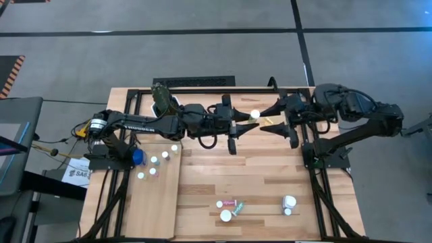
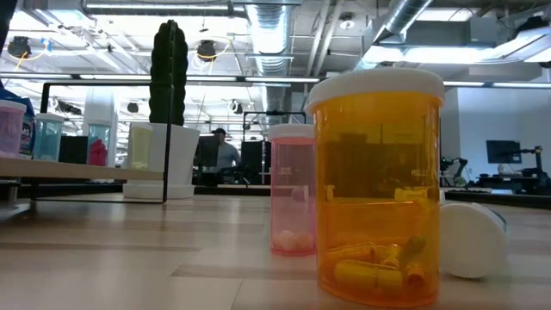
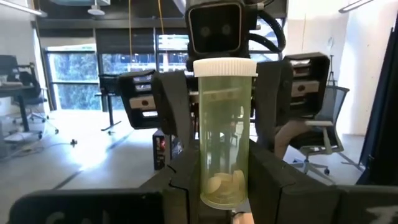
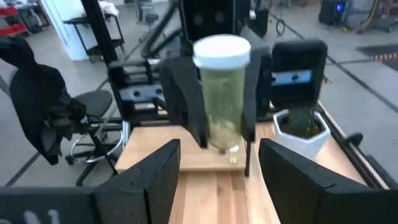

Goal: Pick and place medicine bottles onto shelf by color
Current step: Put the yellow pill bottle on the shelf

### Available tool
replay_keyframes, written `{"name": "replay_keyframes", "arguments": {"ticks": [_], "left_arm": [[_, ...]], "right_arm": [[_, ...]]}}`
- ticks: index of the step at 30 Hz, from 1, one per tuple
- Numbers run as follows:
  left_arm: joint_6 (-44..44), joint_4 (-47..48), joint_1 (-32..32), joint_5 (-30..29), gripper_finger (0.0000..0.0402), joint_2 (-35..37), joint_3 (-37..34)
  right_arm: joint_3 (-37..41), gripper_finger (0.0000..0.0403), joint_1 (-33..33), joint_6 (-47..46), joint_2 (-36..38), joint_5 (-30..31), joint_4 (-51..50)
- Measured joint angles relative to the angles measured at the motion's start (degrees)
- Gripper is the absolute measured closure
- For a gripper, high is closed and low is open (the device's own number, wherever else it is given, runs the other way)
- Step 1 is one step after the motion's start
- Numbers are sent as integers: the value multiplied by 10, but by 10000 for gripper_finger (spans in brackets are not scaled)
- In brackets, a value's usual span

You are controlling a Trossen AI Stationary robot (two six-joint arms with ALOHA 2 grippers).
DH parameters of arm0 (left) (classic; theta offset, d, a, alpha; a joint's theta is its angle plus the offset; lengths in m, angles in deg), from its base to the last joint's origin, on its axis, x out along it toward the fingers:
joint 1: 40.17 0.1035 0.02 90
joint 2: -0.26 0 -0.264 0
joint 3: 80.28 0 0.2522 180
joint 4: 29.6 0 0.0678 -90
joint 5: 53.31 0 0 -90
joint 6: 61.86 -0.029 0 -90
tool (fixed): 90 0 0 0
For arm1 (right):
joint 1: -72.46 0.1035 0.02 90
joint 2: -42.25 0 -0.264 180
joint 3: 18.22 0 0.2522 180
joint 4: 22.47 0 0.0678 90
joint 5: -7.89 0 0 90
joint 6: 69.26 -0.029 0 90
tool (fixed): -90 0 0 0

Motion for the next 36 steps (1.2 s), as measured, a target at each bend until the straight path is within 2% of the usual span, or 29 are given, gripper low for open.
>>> {"name": "replay_keyframes", "arguments": {"ticks": [17, 29, 36], "left_arm": [[-27, -24, 0, 15, 324, 0, 0], [-32, -21, 0, 12, 324, 1, 0], [-16, -21, 0, 10, 323, 1, 0]], "right_arm": [[-1, 168, 0, 36, -38, 0, 102], [0, 255, 0, 38, -47, 1, 109], [0, 272, 0, 43, -47, 1, 110]]}}
